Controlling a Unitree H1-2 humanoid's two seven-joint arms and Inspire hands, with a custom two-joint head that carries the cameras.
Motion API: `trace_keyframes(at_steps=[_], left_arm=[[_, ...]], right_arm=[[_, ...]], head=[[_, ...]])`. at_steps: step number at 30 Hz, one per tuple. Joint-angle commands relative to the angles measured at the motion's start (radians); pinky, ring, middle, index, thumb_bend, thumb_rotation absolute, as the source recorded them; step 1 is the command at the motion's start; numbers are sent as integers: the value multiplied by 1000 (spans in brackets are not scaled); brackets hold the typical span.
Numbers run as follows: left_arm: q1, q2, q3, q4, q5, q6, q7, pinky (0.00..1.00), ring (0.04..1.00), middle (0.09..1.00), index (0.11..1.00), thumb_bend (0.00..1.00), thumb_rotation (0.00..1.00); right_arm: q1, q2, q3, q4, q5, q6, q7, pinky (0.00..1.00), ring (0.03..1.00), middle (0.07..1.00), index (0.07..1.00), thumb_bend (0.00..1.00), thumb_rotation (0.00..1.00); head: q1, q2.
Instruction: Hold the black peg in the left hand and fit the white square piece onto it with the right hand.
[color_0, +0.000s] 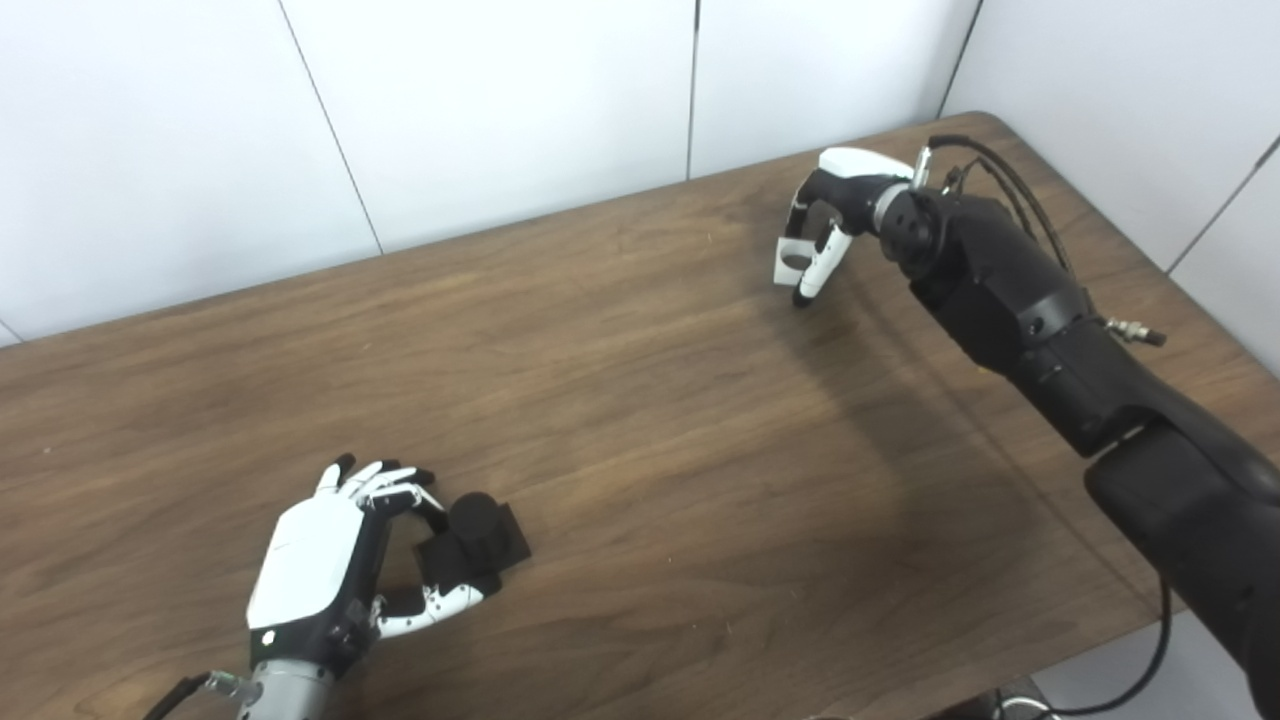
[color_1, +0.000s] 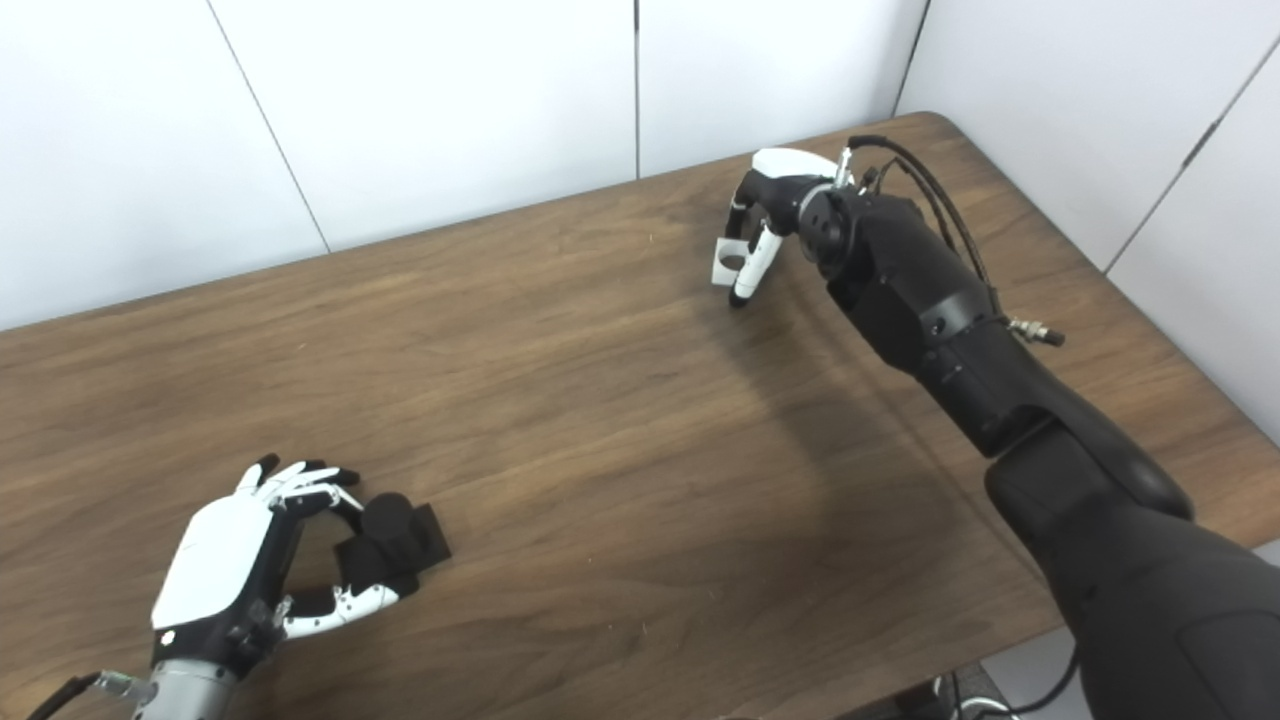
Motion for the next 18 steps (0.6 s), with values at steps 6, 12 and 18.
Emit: trace_keyframes(at_steps=[6,12,18], left_arm=[[17,9,-6,-13,20,13,-28,1000,883,773,486,521,50],[18,6,-6,-14,20,15,-31,1000,886,772,486,521,50],[19,3,-12,-6,28,10,-24,1000,887,772,486,521,51]], right_arm=[[-24,-28,-11,-38,-33,0,-28,948,921,839,484,524,130],[-16,-41,4,-49,-31,-21,-29,964,945,855,484,523,128],[-1,-58,10,-81,-16,-89,-36,966,952,837,484,524,129]], head=[[-2,3],[7,7],[53,2]])
